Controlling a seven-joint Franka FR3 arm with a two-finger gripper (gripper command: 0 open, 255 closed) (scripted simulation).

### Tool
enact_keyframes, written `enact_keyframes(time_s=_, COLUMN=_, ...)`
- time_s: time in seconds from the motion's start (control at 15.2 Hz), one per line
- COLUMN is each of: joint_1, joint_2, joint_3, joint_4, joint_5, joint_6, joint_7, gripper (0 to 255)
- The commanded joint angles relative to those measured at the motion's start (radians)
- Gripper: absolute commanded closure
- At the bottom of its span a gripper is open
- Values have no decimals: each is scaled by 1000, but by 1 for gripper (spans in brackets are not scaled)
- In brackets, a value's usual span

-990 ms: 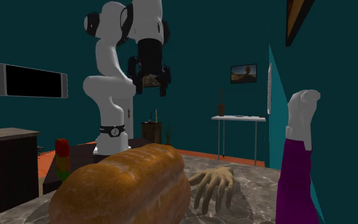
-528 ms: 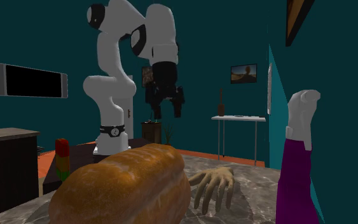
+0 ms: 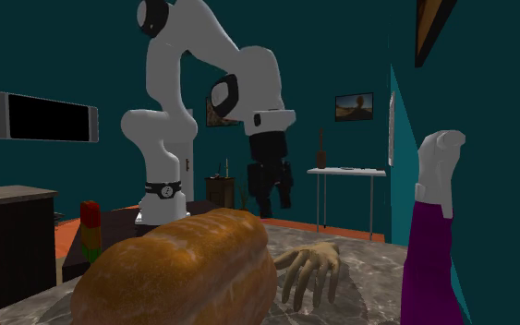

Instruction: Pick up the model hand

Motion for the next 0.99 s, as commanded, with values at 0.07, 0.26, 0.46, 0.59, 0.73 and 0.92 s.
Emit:
enact_keyframes(time_s=0.07, joint_1=10, joint_2=118, joint_3=15, joint_4=59, joint_5=6, joint_6=72, joint_7=-28, gripper=0)
enact_keyframes(time_s=0.26, joint_1=16, joint_2=197, joint_3=23, joint_4=97, joint_5=4, joint_6=120, joint_7=-41, gripper=0)
enact_keyframes(time_s=0.46, joint_1=17, joint_2=237, joint_3=21, joint_4=100, joint_5=2, joint_6=156, joint_7=-41, gripper=0)
enact_keyframes(time_s=0.59, joint_1=18, joint_2=264, joint_3=20, joint_4=104, joint_5=1, joint_6=179, joint_7=-41, gripper=0)
enact_keyframes(time_s=0.73, joint_1=19, joint_2=285, joint_3=19, joint_4=107, joint_5=0, joint_6=197, joint_7=-41, gripper=0)
enact_keyframes(time_s=0.92, joint_1=19, joint_2=285, joint_3=19, joint_4=109, joint_5=0, joint_6=195, joint_7=-42, gripper=255)
